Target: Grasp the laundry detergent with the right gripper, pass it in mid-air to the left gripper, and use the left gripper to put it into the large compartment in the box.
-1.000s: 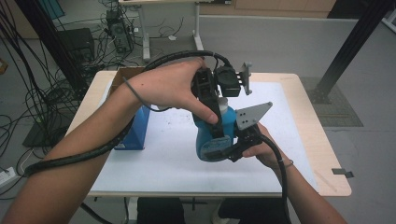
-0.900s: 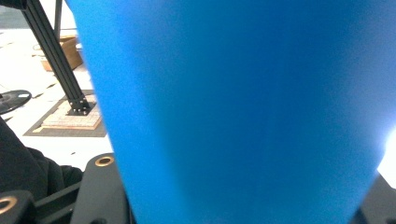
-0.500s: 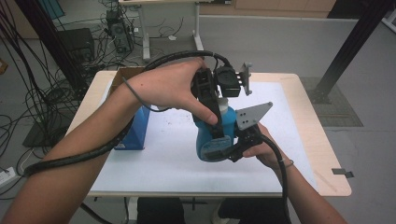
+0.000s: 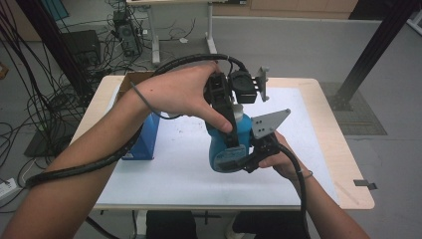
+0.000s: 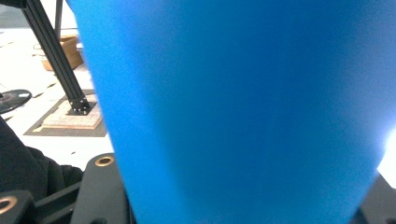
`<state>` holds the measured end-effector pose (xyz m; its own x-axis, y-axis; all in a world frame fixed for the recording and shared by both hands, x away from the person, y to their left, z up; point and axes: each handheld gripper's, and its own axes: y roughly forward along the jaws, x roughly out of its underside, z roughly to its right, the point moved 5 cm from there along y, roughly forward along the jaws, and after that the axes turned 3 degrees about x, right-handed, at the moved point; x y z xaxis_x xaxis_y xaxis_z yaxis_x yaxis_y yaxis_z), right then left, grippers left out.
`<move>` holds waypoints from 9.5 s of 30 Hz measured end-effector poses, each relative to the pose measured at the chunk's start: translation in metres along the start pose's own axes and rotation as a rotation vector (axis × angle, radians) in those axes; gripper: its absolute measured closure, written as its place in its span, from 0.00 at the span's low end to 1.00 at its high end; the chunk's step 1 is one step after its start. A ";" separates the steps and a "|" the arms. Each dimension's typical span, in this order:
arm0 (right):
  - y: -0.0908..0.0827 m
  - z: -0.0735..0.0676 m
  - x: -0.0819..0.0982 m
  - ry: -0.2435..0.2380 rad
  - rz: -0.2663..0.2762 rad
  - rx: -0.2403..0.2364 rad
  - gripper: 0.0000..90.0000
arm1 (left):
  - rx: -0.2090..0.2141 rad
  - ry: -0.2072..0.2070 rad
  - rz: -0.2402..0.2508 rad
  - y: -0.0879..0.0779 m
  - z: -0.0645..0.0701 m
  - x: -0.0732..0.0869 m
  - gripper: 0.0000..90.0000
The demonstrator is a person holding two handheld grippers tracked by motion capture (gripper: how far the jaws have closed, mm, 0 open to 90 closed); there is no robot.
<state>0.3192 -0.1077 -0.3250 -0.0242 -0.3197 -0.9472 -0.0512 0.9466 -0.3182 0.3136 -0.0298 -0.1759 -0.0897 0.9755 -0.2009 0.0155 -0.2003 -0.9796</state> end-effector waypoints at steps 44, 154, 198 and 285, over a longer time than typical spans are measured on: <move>0.001 -0.001 -0.003 -0.009 -0.006 -0.002 0.45 | -0.003 0.001 -0.003 -0.001 0.003 0.001 0.10; 0.001 -0.003 -0.008 -0.027 0.009 -0.011 0.45 | 0.008 0.000 -0.003 -0.004 0.008 -0.005 0.41; 0.001 -0.002 -0.008 -0.023 0.011 -0.010 0.45 | 0.009 -0.007 -0.004 -0.004 0.006 -0.003 0.41; -0.009 0.006 -0.006 -0.022 0.070 0.122 0.01 | -0.051 -0.062 -0.013 -0.010 0.002 0.001 0.42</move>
<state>0.3262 -0.1143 -0.3167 -0.0013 -0.2534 -0.9674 0.0712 0.9649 -0.2528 0.3112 -0.0265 -0.1662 -0.1519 0.9700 -0.1895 0.0644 -0.1816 -0.9813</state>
